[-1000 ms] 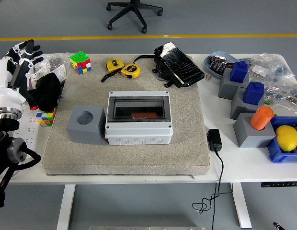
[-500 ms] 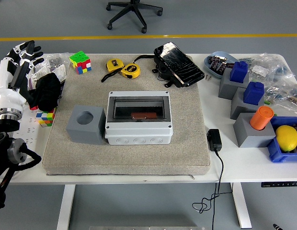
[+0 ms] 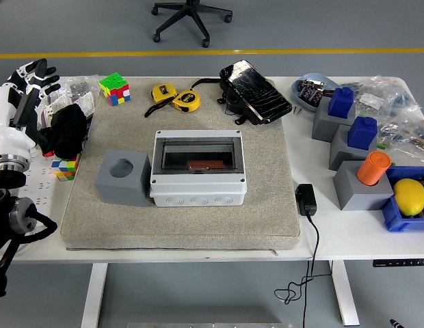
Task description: Fetch the battery,place it into the box,close the lid of the box
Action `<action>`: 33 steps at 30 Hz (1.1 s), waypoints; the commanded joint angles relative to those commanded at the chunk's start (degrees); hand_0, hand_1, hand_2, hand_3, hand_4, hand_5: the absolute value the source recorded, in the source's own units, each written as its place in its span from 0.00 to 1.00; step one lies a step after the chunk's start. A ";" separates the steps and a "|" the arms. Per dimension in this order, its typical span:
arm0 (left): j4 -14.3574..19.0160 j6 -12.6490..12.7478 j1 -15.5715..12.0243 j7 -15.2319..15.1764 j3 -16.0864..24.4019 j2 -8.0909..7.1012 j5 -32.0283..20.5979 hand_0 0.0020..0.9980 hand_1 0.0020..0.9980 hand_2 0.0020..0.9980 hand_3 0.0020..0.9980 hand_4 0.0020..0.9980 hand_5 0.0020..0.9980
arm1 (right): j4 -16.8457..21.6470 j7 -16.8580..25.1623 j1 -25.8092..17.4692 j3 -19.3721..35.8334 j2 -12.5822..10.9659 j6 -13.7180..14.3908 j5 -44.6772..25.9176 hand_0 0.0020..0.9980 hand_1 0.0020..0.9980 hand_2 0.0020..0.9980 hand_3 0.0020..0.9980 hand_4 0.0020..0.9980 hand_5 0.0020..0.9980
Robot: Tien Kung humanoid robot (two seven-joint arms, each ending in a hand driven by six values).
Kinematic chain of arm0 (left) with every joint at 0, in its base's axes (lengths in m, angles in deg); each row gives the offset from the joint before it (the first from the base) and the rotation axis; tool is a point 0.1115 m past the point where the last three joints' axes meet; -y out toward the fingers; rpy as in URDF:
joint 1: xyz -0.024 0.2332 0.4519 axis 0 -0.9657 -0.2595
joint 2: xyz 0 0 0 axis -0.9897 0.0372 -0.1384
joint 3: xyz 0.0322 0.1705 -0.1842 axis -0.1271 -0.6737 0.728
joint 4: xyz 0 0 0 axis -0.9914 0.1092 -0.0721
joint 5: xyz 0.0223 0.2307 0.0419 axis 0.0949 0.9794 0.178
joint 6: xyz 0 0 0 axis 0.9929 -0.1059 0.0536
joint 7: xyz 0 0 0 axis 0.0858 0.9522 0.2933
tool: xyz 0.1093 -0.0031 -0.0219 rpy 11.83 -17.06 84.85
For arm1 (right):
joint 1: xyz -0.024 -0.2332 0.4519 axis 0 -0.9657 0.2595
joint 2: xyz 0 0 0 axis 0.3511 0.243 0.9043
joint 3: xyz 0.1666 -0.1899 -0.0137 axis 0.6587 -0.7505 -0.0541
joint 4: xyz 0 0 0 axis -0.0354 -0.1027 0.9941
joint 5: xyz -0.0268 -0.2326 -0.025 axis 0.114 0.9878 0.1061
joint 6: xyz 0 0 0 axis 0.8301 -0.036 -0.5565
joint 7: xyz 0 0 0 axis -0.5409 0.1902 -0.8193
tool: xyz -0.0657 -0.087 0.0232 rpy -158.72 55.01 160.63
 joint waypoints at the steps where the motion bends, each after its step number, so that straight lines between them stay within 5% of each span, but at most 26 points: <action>1: -0.05 0.00 0.03 0.04 0.01 0.03 -0.01 0.61 0.63 0.64 0.66 0.97 0.57 | 0.01 0.03 0.01 0.04 0.01 0.01 0.01 0.58 0.64 0.66 0.54 0.87 0.41; 33: -0.01 -0.05 -0.12 0.23 0.68 0.07 0.18 0.60 0.61 0.64 0.65 0.97 0.57 | 0.01 0.00 0.01 -0.03 0.07 -0.09 -0.16 0.57 0.64 0.66 0.54 0.87 0.41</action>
